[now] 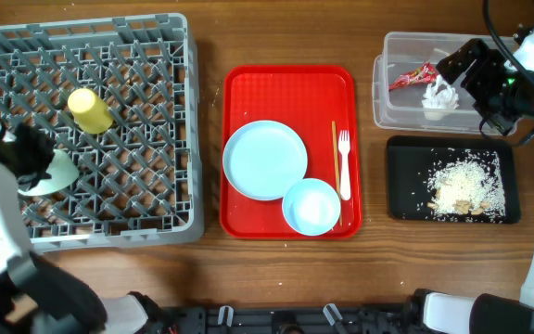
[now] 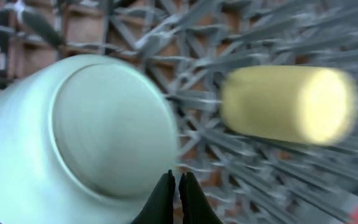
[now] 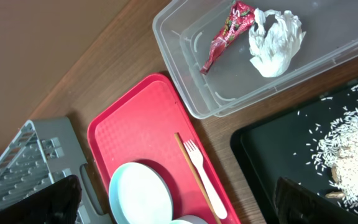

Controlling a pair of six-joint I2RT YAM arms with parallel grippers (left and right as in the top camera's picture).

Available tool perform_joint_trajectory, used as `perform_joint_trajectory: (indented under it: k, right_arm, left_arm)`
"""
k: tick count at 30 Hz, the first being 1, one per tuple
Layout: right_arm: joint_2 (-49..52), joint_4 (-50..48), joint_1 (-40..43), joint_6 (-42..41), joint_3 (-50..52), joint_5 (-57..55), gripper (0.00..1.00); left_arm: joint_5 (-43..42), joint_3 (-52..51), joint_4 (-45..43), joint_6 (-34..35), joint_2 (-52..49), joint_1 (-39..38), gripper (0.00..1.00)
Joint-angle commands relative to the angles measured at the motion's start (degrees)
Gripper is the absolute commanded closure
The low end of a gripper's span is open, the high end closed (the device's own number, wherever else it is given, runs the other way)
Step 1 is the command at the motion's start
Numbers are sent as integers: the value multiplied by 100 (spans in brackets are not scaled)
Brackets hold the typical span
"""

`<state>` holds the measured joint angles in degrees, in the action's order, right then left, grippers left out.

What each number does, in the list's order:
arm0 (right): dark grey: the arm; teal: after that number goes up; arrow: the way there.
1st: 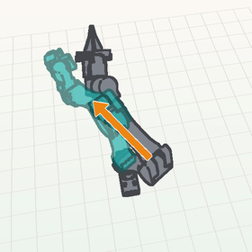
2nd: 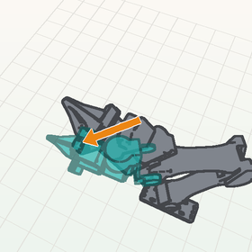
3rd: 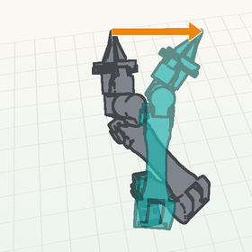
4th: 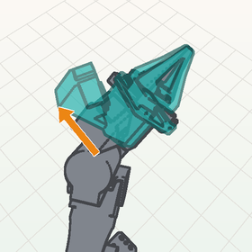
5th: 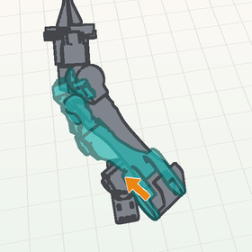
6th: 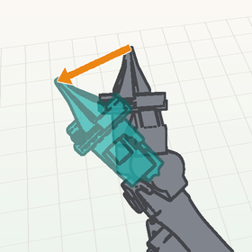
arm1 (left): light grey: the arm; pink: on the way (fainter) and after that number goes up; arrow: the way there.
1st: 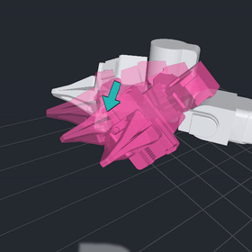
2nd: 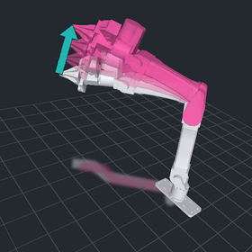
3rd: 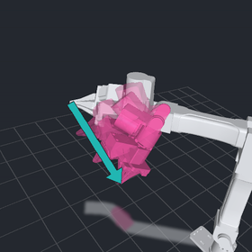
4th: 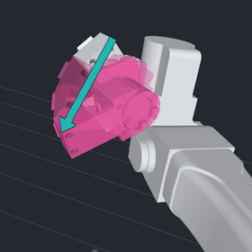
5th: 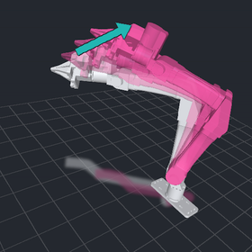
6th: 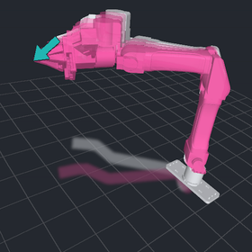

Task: Sort waste into correct bins and load items into the dishwasher rack
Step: 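Set the green cup down in the rack and open the left gripper, then move the left gripper back over the red tray toward the blue bowl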

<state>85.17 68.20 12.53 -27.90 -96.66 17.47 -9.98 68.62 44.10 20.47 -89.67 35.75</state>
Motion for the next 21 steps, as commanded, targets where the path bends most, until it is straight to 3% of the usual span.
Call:
perform_joint_trajectory:
  k: [1,10,16,17,19,21]
  right_arm:
    - [24,-2,-13,74,4,-74,0]
    - [24,-2,-13,72,4,-74,0]
    - [24,-2,-13,72,4,-74,0]
    - [24,-2,-13,72,4,-74,1]
    - [24,-2,-13,72,4,-74,0]
    - [24,-2,-13,72,4,-74,0]
  left_arm:
    - [647,-15,-9,-24,-404,11,96]
    - [468,-15,466,702,103,610,96]
    - [-2076,-15,682,697,1600,566,96]
    - [-2750,-15,769,697,1884,470,88]
    - [-3580,-15,1005,693,2229,179,6]
    - [-3880,-15,1351,426,2446,-339,0]
